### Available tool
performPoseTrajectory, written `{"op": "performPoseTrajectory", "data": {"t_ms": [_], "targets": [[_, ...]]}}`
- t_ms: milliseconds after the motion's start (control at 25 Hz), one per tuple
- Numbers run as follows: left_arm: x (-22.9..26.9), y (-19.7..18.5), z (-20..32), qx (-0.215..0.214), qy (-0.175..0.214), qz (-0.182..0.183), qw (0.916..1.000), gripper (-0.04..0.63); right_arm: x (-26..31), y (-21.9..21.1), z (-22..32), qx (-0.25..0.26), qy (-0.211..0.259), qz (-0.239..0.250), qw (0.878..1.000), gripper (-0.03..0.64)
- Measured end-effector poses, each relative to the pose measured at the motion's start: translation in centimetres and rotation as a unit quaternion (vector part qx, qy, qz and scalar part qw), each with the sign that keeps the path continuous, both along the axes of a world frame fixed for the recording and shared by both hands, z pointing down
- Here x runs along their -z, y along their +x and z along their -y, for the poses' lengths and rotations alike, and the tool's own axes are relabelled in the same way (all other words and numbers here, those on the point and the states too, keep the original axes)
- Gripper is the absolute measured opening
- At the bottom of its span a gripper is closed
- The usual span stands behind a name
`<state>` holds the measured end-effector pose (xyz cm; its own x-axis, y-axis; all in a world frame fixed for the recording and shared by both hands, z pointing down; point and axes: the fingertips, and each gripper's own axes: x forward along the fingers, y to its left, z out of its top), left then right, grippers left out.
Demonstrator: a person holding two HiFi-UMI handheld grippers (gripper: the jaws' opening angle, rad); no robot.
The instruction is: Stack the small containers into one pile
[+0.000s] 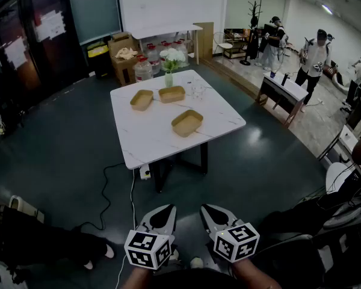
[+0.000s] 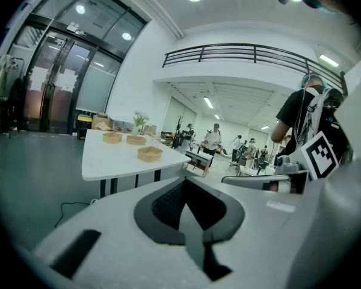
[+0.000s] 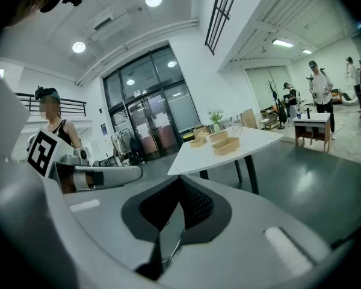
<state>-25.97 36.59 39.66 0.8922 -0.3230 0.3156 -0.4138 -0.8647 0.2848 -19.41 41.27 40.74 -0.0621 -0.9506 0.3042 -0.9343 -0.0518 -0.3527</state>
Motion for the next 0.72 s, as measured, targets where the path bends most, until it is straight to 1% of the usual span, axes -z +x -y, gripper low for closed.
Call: {"op": "performPoseTrajectory", "data": {"t_ms": [320,600,720], "targets": [[-0.6,0.0,0.8,-0.008,-0.002,0.002,1.0000,-0.006,-0.5,0.0,1.0,-0.008,-0.002,0.001,1.000,0.000],[-1.5,0.5,2.5,-0.019,-0.009,0.003,0.9998,-0.006,-1.1,0.4,3.3,-0.019,0.000,0.030,0.999,0.000],[-2.0,0.5,3.7,-0.025,-0.014,0.009,0.9995,-0.006,-1.3,0.1,4.8,-0.016,-0.006,0.030,0.999,0.000]]}}
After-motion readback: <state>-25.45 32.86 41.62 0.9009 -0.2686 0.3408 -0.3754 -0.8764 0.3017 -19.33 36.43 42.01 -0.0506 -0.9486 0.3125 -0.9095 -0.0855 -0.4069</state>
